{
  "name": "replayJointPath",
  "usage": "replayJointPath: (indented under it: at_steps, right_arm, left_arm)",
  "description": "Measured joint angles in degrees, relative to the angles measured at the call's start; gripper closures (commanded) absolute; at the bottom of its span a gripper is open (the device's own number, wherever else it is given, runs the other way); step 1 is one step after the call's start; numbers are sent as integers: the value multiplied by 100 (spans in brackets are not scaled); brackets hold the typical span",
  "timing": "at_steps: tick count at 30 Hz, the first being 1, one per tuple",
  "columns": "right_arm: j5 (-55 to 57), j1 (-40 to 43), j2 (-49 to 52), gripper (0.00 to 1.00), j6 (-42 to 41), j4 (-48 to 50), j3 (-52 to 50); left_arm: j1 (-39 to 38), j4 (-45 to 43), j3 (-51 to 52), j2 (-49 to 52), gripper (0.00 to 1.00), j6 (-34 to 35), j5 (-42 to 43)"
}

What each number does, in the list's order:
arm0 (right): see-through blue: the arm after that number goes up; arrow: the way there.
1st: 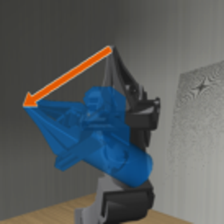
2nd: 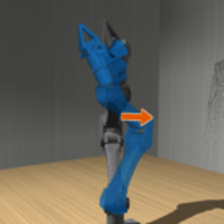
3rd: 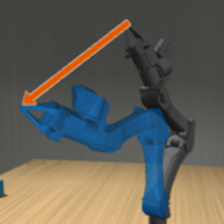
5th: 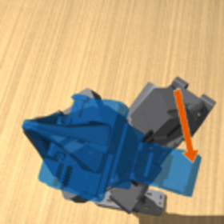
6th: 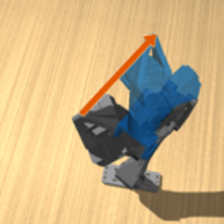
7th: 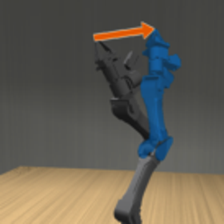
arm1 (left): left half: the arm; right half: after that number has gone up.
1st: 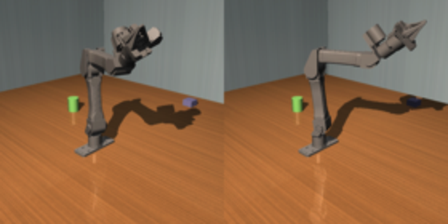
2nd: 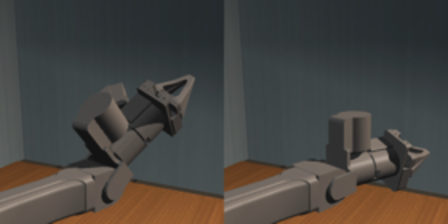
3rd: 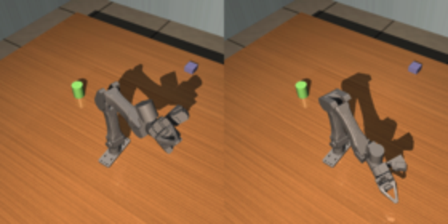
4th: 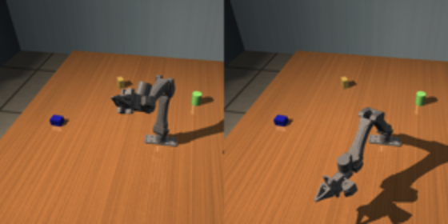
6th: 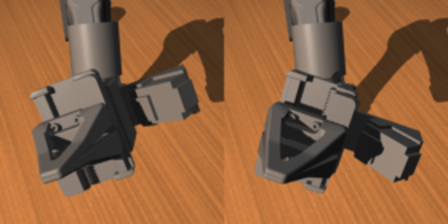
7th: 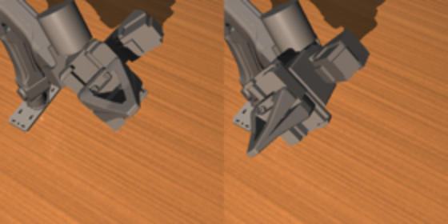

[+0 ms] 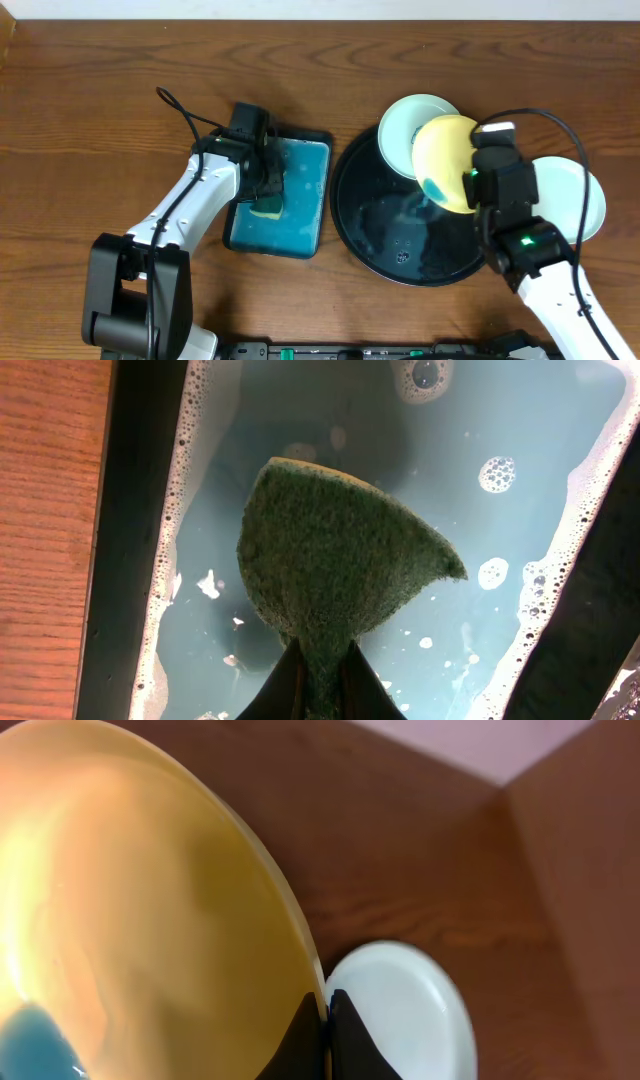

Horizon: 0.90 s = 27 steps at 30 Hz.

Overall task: Clean dirty plates on tray and stack at the side
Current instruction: 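Lift and tilt the yellow plate upright with the right gripper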

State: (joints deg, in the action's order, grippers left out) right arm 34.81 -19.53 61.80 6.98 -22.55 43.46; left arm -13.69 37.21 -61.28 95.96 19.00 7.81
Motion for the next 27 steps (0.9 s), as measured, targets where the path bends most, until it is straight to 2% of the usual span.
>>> replayJointPath:
  at_steps: [14, 27]
  right_arm:
    - [1425, -1784, 0, 99, 1784, 929, 11]
    - [1753, -1976, 0, 99, 2743, 1261, 11]
  left_arm:
    - [0, -11, 0, 0, 92, 0, 2]
    - [0, -13, 0, 0, 93, 0, 2]
